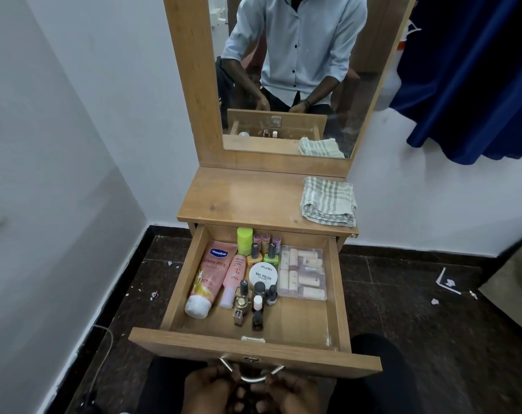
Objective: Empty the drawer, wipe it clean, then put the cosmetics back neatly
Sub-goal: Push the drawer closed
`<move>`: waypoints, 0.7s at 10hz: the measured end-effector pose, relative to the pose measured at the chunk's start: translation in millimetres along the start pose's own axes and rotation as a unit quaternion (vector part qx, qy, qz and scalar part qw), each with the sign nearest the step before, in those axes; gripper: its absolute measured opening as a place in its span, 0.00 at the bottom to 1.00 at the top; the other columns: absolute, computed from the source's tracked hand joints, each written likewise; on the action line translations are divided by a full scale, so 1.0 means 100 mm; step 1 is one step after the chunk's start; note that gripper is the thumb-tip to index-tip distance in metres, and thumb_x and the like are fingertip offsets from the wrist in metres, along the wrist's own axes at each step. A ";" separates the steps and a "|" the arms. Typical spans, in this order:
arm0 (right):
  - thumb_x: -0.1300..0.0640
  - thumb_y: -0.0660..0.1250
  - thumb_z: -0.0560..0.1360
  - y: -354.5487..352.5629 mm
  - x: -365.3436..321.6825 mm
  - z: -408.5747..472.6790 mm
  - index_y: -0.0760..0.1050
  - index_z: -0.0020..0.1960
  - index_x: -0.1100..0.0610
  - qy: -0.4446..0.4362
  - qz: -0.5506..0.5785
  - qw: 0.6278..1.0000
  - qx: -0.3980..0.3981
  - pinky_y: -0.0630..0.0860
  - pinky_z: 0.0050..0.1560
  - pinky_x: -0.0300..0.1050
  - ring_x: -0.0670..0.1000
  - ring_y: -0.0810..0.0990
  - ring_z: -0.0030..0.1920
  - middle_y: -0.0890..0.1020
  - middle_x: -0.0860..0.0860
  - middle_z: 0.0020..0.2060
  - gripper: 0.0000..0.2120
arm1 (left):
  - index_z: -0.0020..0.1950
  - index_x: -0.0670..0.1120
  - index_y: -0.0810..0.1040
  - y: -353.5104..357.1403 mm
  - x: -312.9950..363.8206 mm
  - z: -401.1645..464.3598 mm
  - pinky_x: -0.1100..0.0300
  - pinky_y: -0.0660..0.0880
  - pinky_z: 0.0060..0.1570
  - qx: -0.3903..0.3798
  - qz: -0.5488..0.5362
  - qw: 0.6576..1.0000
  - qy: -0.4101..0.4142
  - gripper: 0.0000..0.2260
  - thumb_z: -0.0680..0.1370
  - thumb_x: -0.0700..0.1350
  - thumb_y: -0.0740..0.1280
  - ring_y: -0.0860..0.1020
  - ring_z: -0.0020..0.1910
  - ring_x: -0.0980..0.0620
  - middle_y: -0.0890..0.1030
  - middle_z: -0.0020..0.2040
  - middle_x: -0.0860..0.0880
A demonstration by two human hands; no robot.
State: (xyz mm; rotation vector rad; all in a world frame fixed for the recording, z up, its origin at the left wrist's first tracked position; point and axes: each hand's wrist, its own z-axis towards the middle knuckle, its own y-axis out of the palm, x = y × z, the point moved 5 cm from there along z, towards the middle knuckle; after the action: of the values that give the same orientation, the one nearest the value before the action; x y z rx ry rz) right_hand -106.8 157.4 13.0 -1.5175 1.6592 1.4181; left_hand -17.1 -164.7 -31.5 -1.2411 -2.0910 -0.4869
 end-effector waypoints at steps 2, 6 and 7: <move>0.66 0.69 0.77 -1.87 1.06 -3.12 0.83 0.39 0.67 0.120 -0.055 0.989 0.064 0.70 0.20 0.35 0.49 0.77 0.18 0.83 0.63 0.28 0.09 | 0.25 0.38 0.81 -0.04 -0.08 0.11 0.57 0.75 0.23 -0.007 0.012 1.000 0.005 0.17 0.73 0.27 0.69 0.77 0.26 0.42 0.79 0.29 0.33; 0.64 0.68 0.78 -2.04 1.12 -2.97 0.82 0.36 0.63 0.116 -0.050 0.975 0.182 0.66 0.18 0.35 0.48 0.78 0.21 0.85 0.62 0.32 0.12 | 0.35 0.33 0.78 0.18 0.13 0.16 0.61 0.75 0.19 0.015 -0.053 0.998 0.006 0.09 0.75 0.28 0.67 0.76 0.18 0.50 0.77 0.22 0.40; 0.64 0.67 0.79 -2.03 1.08 -2.86 0.81 0.37 0.64 0.120 -0.056 0.972 0.193 0.66 0.17 0.35 0.47 0.78 0.21 0.85 0.59 0.30 0.12 | 0.36 0.33 0.78 0.24 0.18 0.22 0.61 0.76 0.20 0.007 -0.055 0.998 0.016 0.09 0.76 0.29 0.66 0.76 0.21 0.49 0.78 0.24 0.40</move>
State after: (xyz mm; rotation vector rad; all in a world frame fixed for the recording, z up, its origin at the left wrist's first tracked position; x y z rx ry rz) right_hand 132.2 -113.2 -53.6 -1.5655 1.8274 0.8159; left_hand -9.7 -127.8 -34.9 -1.1087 -2.1401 -0.5367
